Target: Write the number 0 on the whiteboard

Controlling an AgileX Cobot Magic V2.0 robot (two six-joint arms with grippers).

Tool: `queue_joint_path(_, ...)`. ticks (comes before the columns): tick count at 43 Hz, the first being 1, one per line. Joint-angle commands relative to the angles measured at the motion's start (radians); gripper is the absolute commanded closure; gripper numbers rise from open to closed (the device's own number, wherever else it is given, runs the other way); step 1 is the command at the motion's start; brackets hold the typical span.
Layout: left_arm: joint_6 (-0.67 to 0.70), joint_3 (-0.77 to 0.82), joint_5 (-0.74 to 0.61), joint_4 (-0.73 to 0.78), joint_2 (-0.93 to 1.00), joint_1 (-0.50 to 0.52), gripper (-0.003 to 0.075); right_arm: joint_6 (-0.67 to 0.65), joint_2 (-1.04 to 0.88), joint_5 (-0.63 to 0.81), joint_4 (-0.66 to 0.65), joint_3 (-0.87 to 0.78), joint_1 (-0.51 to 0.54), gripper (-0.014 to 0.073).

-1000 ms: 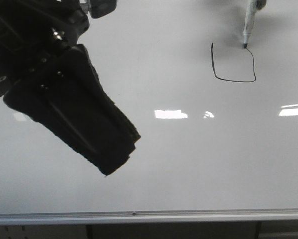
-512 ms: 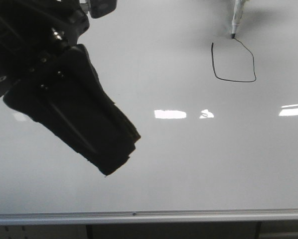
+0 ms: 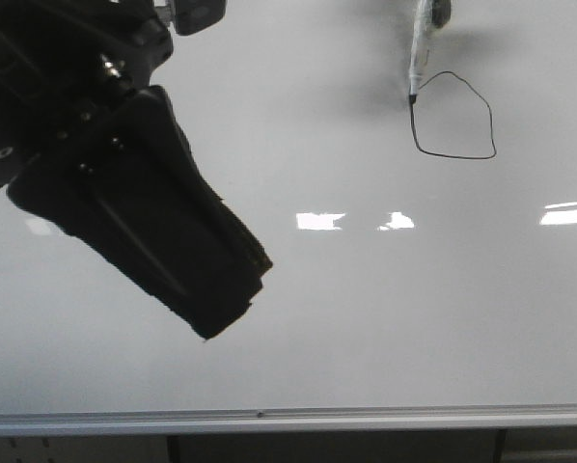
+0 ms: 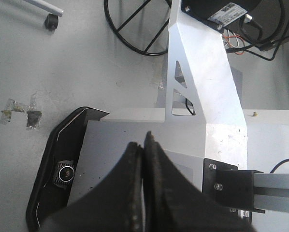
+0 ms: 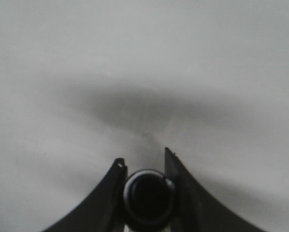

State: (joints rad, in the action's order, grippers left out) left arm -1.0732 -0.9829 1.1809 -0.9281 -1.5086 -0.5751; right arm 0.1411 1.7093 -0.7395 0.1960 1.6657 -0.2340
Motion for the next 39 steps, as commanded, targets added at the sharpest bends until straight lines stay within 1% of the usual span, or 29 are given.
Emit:
queue_joint_path(1, 0.004, -0.029, 0.015, -0.063, 0.036, -0.002, 0.0740, 0.082, -0.068, -0.038, 0.093, 0.033, 0.001, 0.0660)
queue_joint_path(7, 0.004, -0.029, 0.015, -0.063, 0.036, -0.002, 0.0740, 0.262, -0.102, -0.193, 0.328, 0.039, 0.007, 0.0658)
queue_joint_path(9, 0.004, -0.029, 0.017, -0.063, 0.036, -0.002, 0.0740, 0.311, -0.112, -0.259, 0.425, 0.041, 0.010, 0.0658)
queue_joint_path(12, 0.004, -0.029, 0.020, -0.063, 0.036, -0.002, 0.0740, 0.355, -0.118, -0.351, 0.521, 0.041, 0.018, 0.0658)
queue_joint_path(15, 0.004, -0.029, 0.020, -0.072, 0.036, -0.002, 0.0739, 0.371, -0.118, -0.437, 0.557, 0.041, 0.018, 0.0658)
queue_joint_path(18, 0.004, -0.029, 0.021, -0.077, 0.036, -0.002, 0.0738, 0.373, -0.118, -0.524, 0.557, 0.041, 0.018, 0.0658)
queue_joint_path(20, 0.004, -0.029, 0.021, -0.077, 0.036, -0.002, 0.0732, 0.373, -0.120, -0.562, 0.562, 0.037, 0.018, 0.0658)
queue_joint_path(22, 0.004, -0.029, 0.021, -0.079, 0.036, -0.002, 0.0708, 0.378, -0.130, -0.575, 0.580, 0.019, 0.018, 0.0658)
queue_joint_path(24, 0.004, -0.029, 0.021, -0.084, 0.036, -0.002, 0.0665, 0.393, -0.150, -0.575, 0.603, -0.015, 0.018, 0.0658)
queue_joint_path(28, 0.004, -0.029, 0.021, -0.114, 0.036, -0.002, 0.0512, 0.431, -0.207, -0.556, 0.651, -0.124, 0.018, 0.0658)
queue_joint_path(34, 0.004, -0.029, 0.019, -0.142, 0.036, -0.002, 0.0201, 0.488, -0.307, -0.532, 0.715, -0.332, 0.018, 0.0658)
queue_joint_path(37, 0.004, -0.029, 0.015, -0.151, 0.036, -0.002, 0.0108, 0.523, -0.343, -0.528, 0.752, -0.435, 0.018, 0.0658)
queue_joint_path(39, 0.004, -0.029, 0.008, -0.161, 0.036, -0.002, 0.0079, 0.549, -0.363, -0.520, 0.791, -0.488, 0.018, 0.0658)
